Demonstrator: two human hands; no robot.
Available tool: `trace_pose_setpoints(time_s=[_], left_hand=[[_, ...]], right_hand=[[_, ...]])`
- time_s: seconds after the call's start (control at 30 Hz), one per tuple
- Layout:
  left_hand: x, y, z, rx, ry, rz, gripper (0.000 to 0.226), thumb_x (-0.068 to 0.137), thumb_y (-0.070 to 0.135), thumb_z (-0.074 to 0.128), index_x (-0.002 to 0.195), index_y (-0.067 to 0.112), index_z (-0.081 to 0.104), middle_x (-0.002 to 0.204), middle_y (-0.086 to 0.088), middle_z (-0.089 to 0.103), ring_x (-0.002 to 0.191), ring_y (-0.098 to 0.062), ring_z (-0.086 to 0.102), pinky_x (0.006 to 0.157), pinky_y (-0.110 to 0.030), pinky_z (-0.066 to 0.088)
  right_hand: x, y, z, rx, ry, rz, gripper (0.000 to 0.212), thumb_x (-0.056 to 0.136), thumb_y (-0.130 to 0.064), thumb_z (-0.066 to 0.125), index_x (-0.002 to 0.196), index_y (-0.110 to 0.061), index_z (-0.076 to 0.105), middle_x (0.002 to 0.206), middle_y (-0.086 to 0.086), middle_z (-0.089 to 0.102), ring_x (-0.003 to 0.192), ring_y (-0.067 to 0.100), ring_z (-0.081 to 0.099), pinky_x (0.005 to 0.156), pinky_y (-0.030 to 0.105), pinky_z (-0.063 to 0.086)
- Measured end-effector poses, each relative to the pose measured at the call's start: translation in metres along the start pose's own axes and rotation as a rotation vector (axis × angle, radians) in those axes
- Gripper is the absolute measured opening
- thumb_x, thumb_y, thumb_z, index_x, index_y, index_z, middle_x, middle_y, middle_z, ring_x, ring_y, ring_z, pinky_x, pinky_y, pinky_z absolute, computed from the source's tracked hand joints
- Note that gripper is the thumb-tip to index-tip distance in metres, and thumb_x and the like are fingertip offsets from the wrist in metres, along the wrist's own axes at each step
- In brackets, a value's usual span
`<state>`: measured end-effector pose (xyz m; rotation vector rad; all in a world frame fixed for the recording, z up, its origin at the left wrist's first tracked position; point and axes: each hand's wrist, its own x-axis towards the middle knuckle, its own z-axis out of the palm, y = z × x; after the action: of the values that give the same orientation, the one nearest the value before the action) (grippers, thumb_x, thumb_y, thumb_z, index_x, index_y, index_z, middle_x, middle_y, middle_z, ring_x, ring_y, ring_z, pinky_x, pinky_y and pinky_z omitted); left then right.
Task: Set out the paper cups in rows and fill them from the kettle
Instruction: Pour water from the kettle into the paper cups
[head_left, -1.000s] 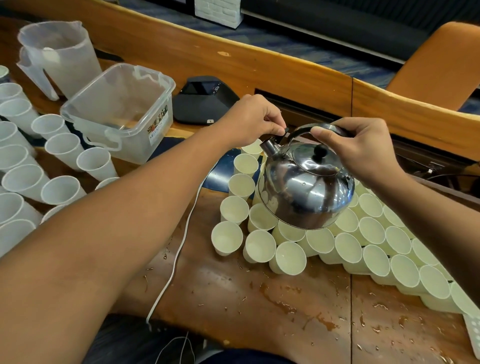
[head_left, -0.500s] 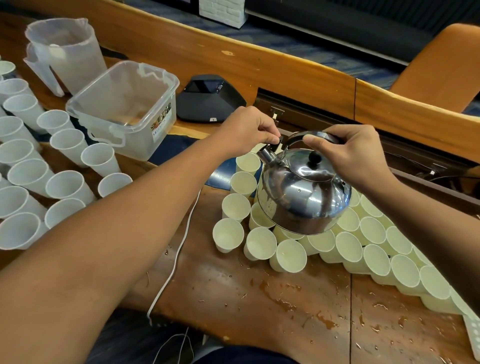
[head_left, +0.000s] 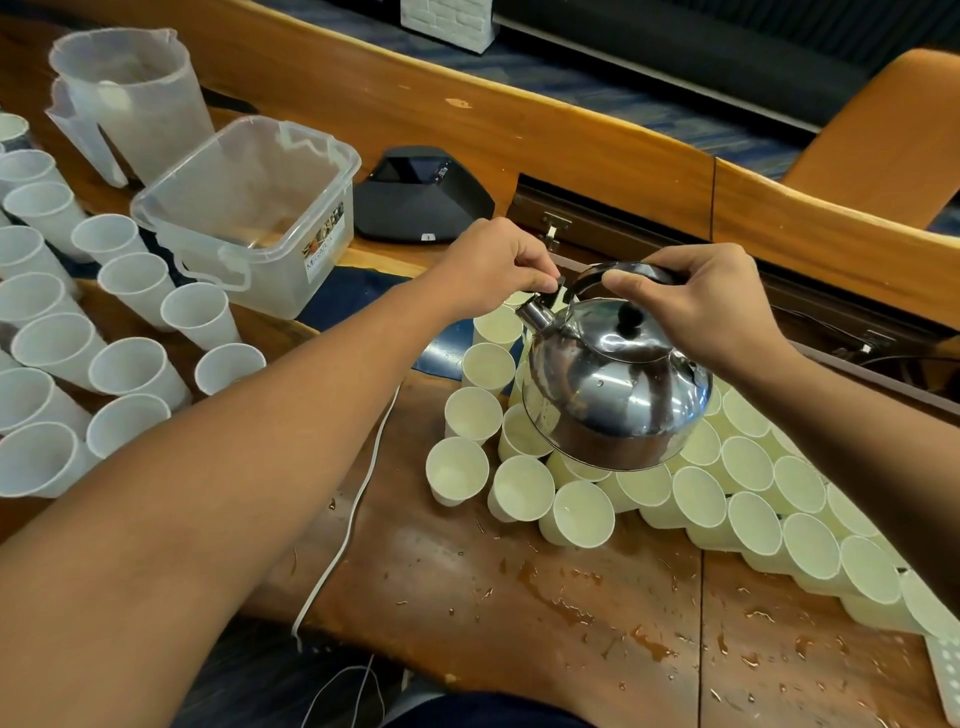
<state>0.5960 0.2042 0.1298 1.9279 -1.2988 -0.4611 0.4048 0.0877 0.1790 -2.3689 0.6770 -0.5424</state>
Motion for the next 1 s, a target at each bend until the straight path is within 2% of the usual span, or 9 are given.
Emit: trace_pose_setpoints(time_s=[0.23,0.57,0.7,0.87,1.0], left_hand=[[-0.0012,-0.0016,0.0028,-0.021,-0.003,-0.024,0.012,0.088,0.023,0.075,0.099,0.023,0.079,0.088,0.013,0.07,0.083,0.007,0.059,0.069,-0.007,0.038],[-0.0026,-0.0008,0.0029,-0.015,-0.007,-0.031,0.013,0.088,0.023,0.074,0.1,0.023,0.079,0.092,0.01,0.072,0.085,0.005,0.061,0.068,-0.005,0.038],[-0.0033,-0.0002,0.002,-0.02,-0.006,-0.02,0.013,0.088,0.023,0.074,0.1,0.022,0.079,0.088,0.014,0.069,0.084,0.009,0.059,0.069,-0.003,0.038],[-0.0039,0.0024,0.0018,-0.021,-0.006,-0.014,0.014,0.088,0.023,0.074,0.101,0.021,0.079,0.093,0.01,0.072,0.086,0.004,0.061,0.072,-0.007,0.04],[-0.0046,0.0023,0.0025,-0.016,-0.016,-0.023,0.013,0.088,0.023,0.074,0.1,0.022,0.079,0.095,0.009,0.074,0.088,0.003,0.061,0.073,-0.011,0.041]], right_hand=[[0.0007,-0.0002,0.0005,-0.013,-0.017,0.011,0.032,0.082,-0.047,0.075,0.082,-0.015,0.075,0.072,0.001,0.07,0.066,0.019,0.066,0.057,0.036,0.052],[-0.0001,-0.0007,0.0005,-0.026,-0.027,0.021,0.031,0.082,-0.046,0.075,0.083,-0.015,0.075,0.072,-0.002,0.07,0.065,0.012,0.065,0.054,0.026,0.047],[0.0001,-0.0015,-0.0009,-0.036,-0.017,0.006,0.031,0.083,-0.046,0.075,0.081,-0.015,0.075,0.071,0.0,0.069,0.065,0.016,0.064,0.055,0.03,0.048],[-0.0008,-0.0021,-0.0013,-0.047,-0.02,0.003,0.031,0.083,-0.046,0.074,0.082,-0.015,0.075,0.071,-0.001,0.069,0.064,0.014,0.063,0.053,0.026,0.046],[-0.0022,-0.0021,-0.0013,-0.049,-0.027,0.012,0.029,0.083,-0.045,0.074,0.083,-0.015,0.075,0.071,-0.003,0.069,0.062,0.008,0.061,0.05,0.015,0.041]])
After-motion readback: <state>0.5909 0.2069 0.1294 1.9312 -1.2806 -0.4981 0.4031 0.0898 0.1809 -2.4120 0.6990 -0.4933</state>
